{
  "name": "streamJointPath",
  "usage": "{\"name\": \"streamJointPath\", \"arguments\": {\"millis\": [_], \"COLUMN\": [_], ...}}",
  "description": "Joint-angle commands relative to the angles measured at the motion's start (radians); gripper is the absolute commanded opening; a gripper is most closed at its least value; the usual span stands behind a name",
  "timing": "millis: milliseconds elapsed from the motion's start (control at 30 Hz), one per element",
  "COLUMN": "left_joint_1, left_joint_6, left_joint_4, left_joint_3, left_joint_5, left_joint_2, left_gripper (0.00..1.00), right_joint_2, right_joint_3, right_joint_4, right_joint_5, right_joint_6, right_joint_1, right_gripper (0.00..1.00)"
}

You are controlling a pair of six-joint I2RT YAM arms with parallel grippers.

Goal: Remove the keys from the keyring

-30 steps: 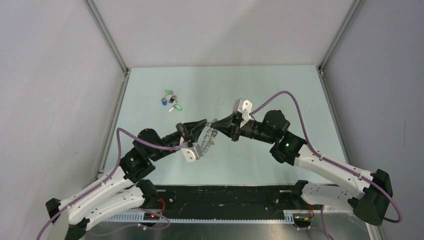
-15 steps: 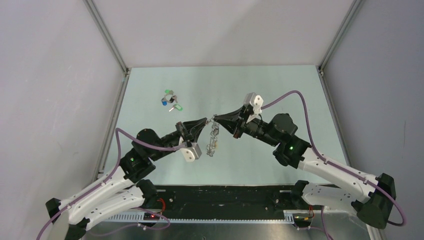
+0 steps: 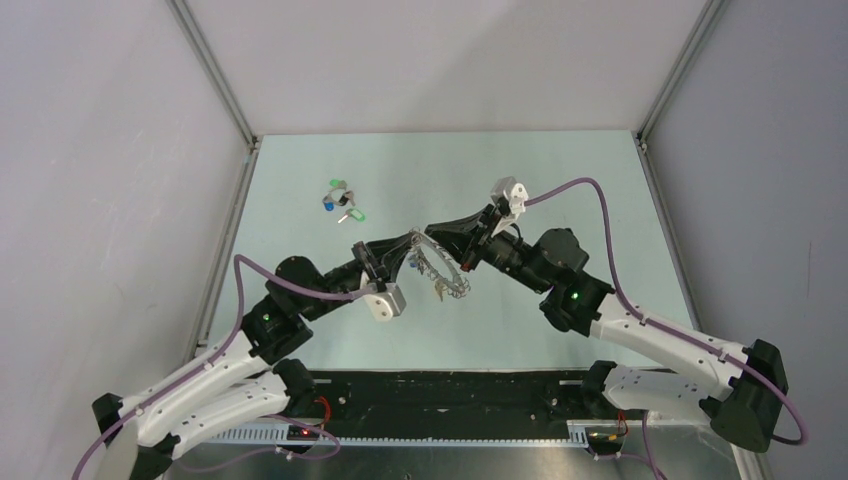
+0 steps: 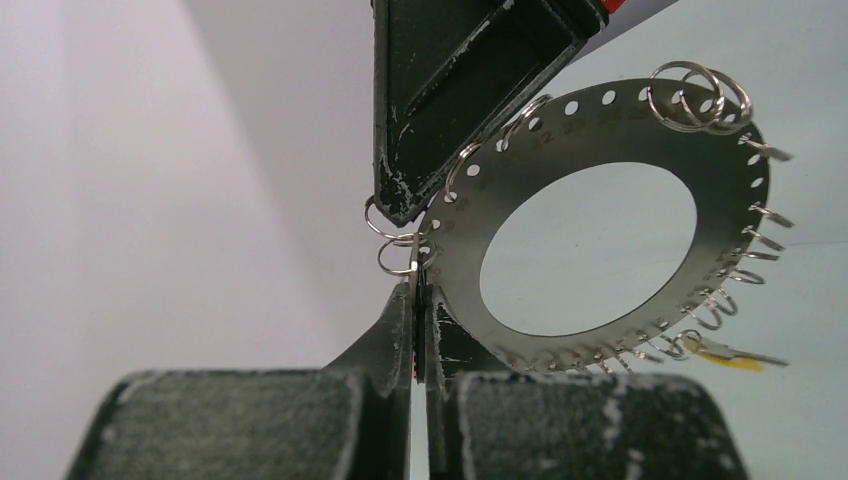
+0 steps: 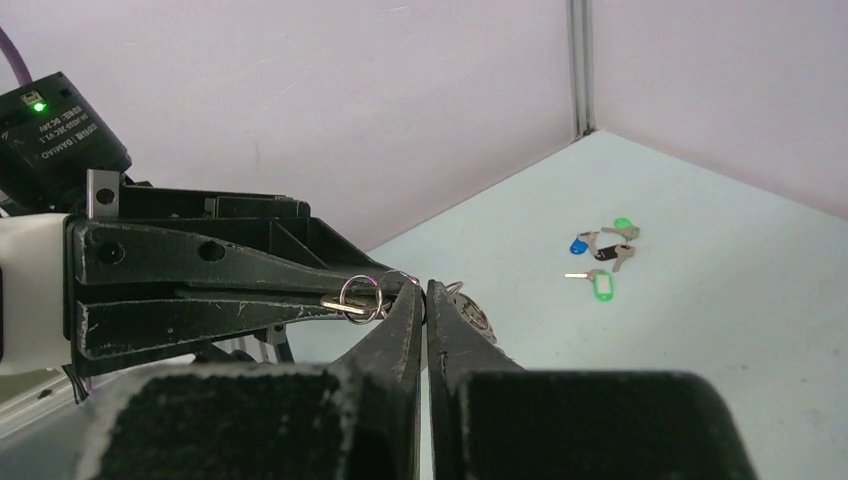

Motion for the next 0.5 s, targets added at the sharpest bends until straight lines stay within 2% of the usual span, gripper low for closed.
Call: {"name": "streamJointPath", "arguments": {"millis": [0,233,467], "left_joint_1": [-0.027,-0.036,-0.051], "left_joint_6": [0.044,0.105,0.154], "left_joint_4": [-0.025,-0.080,-0.151], "left_joint_3": [0.037,0.053,0.072], "left_joint_5": [0.009,-0.051,-0.093], "left_joint_2": [0.002,0.031,0.057], "left_gripper": [0.00,0.00,0.00], "right_joint_2": [-0.021,-0.023,0.024], "right_joint_3": [0.026,0.076,0.155], "right_joint_4": [0.102,-0.023,-0.190], "right_joint_5": [0.199,0.311,0.392], "right_joint_6": [0.067,0.127,0.040], "right_joint_1": [-0.003,0.058,0.126], "right_gripper": [0.00,0.00,0.00]}}
